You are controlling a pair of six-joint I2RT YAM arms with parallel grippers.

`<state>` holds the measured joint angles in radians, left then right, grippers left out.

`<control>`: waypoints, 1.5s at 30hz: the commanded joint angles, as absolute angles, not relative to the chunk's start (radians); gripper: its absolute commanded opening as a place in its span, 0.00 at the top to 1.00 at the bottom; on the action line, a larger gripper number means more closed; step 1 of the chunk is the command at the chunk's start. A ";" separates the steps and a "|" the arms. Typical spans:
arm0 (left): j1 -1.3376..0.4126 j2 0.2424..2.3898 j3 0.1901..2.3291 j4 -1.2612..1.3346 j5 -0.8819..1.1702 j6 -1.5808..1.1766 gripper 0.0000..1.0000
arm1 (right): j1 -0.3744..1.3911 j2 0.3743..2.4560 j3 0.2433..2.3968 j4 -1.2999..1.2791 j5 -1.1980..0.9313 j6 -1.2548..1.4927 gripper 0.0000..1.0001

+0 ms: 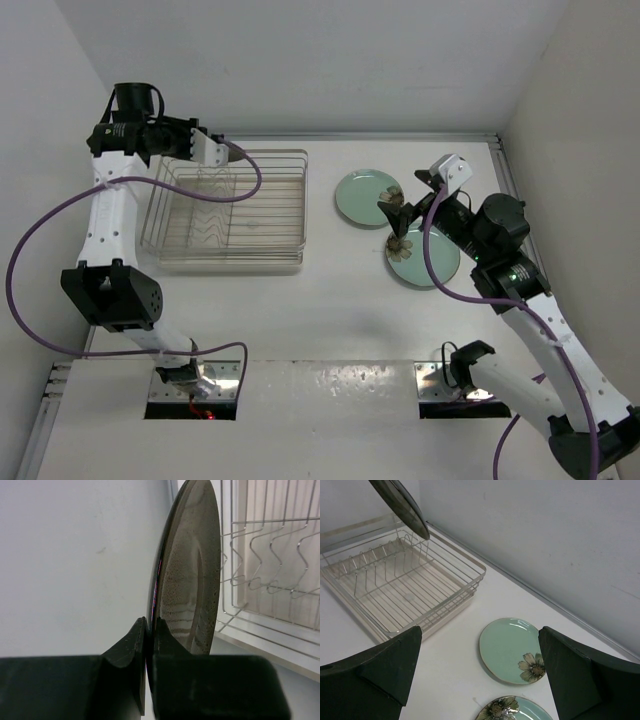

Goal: Load the plates into the dish rack

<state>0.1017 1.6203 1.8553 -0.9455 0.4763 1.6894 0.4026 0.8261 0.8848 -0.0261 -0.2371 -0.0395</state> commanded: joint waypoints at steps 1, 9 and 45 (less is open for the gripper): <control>0.117 1.557 1.882 -0.701 0.525 1.778 1.00 | 0.405 0.819 0.914 0.014 -0.250 -0.020 0.01; 0.117 1.548 1.825 -0.710 0.535 1.807 1.00 | 0.405 0.824 0.920 0.011 -0.247 -0.018 0.01; 0.117 1.746 1.821 -0.566 0.578 1.634 0.96 | 0.407 0.890 0.943 0.028 -0.267 0.026 0.01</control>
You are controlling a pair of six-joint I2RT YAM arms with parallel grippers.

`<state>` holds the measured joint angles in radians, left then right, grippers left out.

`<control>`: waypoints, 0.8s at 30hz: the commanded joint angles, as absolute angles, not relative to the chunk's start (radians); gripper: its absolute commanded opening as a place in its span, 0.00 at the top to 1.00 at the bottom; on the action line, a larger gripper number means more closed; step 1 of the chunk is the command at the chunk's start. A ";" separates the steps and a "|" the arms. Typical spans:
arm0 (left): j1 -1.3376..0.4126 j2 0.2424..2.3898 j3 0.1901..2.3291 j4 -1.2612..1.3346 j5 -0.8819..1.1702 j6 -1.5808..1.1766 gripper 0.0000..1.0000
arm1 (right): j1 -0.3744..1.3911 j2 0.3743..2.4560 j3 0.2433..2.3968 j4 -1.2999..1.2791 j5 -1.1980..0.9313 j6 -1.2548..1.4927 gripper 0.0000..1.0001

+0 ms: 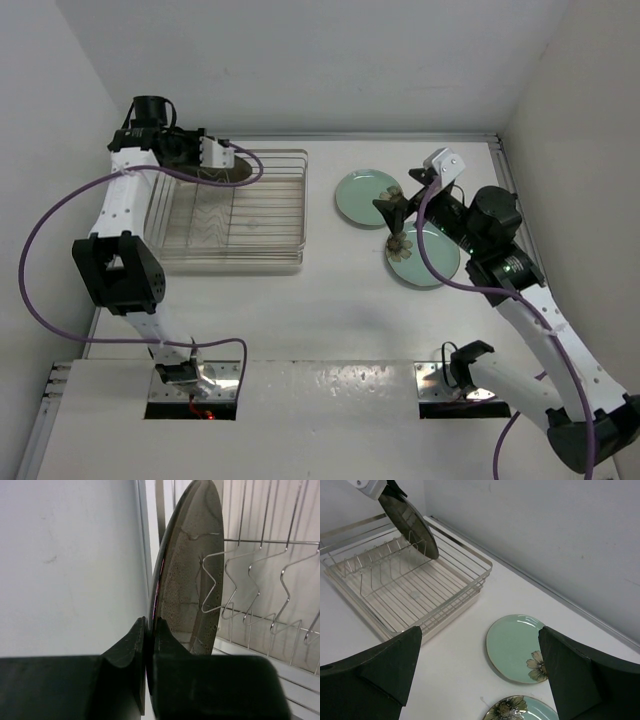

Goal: Load the plates into the dish rack

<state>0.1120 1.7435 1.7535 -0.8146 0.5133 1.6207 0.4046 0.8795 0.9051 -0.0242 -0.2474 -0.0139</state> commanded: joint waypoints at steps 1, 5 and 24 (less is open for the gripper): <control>0.117 1.746 1.812 -0.527 0.578 1.612 0.94 | 0.407 0.896 0.940 0.032 -0.267 0.028 0.01; 0.126 1.755 1.789 -0.366 0.551 1.458 0.63 | 0.407 0.920 0.937 0.029 -0.259 0.052 0.01; 0.107 1.640 1.893 -0.202 0.437 0.786 0.01 | 0.275 1.057 0.954 -0.096 -0.040 0.344 0.01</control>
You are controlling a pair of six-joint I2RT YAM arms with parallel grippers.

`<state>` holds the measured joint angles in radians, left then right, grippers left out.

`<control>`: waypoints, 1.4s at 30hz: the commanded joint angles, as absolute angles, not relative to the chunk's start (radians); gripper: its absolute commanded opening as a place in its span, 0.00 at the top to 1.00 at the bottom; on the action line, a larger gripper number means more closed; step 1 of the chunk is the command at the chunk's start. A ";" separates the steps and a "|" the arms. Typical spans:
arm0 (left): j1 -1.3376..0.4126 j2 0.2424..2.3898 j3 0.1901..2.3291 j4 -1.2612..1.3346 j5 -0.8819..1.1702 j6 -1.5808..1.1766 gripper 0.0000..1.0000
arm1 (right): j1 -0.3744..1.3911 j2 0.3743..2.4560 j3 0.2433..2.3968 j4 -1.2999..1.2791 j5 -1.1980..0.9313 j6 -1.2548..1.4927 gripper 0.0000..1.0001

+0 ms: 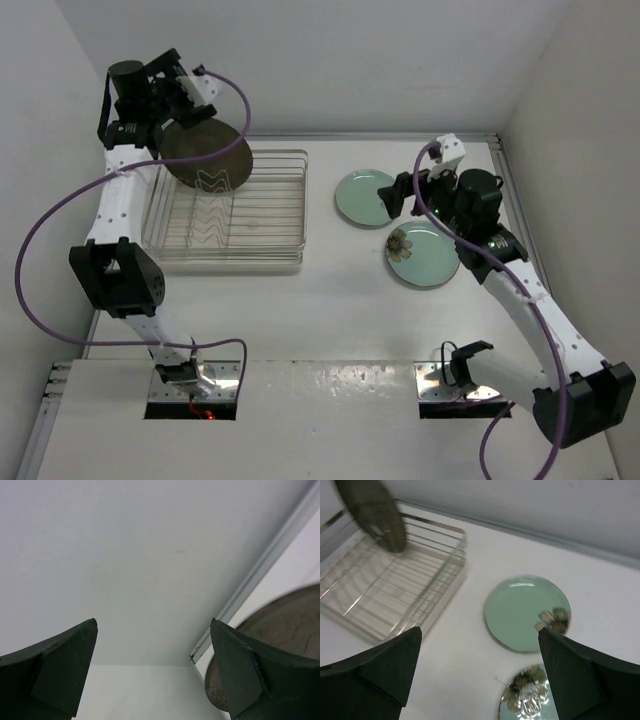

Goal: Load the plates into the dish rack

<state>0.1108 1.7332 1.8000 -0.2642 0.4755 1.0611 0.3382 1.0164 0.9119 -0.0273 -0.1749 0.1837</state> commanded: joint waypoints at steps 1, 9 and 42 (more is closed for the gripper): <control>0.107 1.626 1.910 -0.228 0.419 0.684 0.01 | 0.232 1.061 0.948 -0.133 -0.014 0.380 0.01; 0.107 1.552 1.976 -0.771 0.485 0.509 0.01 | -0.170 1.031 0.631 -0.177 0.072 0.761 0.01; 0.032 1.302 1.600 -0.956 0.521 0.452 0.03 | -0.245 1.046 0.570 0.002 -0.229 0.452 1.00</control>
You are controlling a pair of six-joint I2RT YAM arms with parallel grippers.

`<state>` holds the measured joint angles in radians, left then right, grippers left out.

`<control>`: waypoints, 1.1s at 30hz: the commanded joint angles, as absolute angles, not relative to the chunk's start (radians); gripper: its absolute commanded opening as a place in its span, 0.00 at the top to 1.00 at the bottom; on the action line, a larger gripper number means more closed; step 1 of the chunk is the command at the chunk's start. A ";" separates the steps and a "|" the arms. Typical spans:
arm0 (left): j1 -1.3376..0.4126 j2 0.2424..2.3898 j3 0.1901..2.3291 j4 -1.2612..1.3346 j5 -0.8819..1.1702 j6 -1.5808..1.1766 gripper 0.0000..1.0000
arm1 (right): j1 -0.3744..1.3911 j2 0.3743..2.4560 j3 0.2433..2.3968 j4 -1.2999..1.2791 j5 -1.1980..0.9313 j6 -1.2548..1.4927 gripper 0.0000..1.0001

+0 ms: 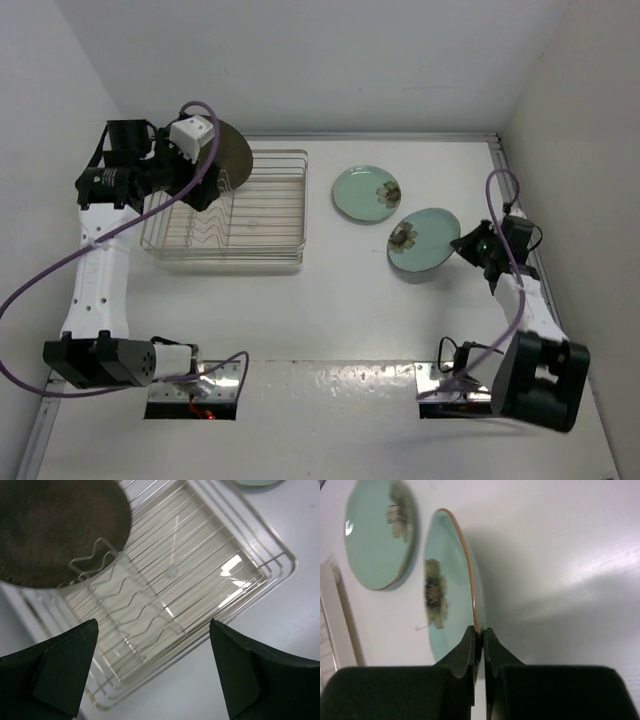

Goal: Load the plates into the dish rack

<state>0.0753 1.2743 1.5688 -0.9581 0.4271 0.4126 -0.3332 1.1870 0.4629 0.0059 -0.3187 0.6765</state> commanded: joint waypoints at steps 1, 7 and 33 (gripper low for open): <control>-0.006 1.318 1.617 -0.956 0.531 0.466 0.03 | -0.218 1.017 0.628 -0.046 -0.218 0.408 1.00; -0.234 1.436 1.785 -0.956 0.531 0.532 0.04 | -0.009 0.930 0.794 -0.147 -0.307 0.180 1.00; -0.675 1.784 1.813 -0.971 0.797 0.980 0.04 | 0.535 0.979 0.876 -0.048 -0.245 -0.023 1.00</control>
<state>-0.6689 1.7676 1.8450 -1.0065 0.6735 0.9455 0.5148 1.0157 0.8524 -0.2237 -0.2443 -0.0124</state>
